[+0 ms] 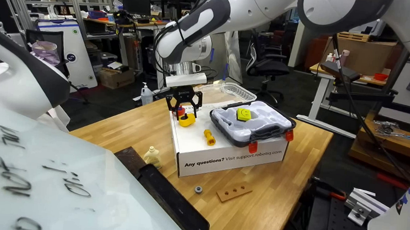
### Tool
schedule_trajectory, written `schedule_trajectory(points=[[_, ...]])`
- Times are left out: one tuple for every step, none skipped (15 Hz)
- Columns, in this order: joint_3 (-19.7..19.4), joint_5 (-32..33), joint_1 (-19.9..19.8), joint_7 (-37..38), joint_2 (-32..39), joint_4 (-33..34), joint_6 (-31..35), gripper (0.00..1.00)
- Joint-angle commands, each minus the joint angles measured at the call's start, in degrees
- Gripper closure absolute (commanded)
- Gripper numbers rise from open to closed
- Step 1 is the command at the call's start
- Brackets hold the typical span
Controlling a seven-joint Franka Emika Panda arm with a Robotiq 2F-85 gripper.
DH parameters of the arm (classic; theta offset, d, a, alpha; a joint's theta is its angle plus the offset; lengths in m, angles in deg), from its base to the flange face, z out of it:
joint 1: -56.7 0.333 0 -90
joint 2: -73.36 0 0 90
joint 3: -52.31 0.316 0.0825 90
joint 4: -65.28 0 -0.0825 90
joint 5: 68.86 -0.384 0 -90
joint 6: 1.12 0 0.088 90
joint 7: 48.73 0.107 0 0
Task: Pick up the yellow object and put it inside the tray
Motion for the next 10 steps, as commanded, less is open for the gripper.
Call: schedule_trajectory(points=[[0.4,-1.3,-0.5,0.0,0.3,1.6,-1.6,0.54],[0.5,-1.5,-0.5,-0.2,-0.2,1.4,-1.3,0.54],[0.6,-1.6,-0.6,-0.3,-0.7,1.1,-1.2,0.54],[0.7,-1.6,-0.6,-0.3,-1.1,1.1,-1.1,0.54],[0.7,-1.7,-0.6,-0.5,-2.0,0.7,-0.9,0.54],[0.7,-1.6,-0.5,-0.5,-2.6,0.3,-0.8,0.54],[0.7,-1.5,-0.5,-0.9,-3.7,-0.7,-0.7,0.54],[0.8,-1.5,-0.5,-1.3,-4.8,-1.7,-0.7,0.54],[0.7,-1.0,-0.4,-1.7,-5.9,-3.0,-0.5,0.54],[0.7,-1.0,-0.3,-2.3,-7.1,-4.2,-0.5,0.54]])
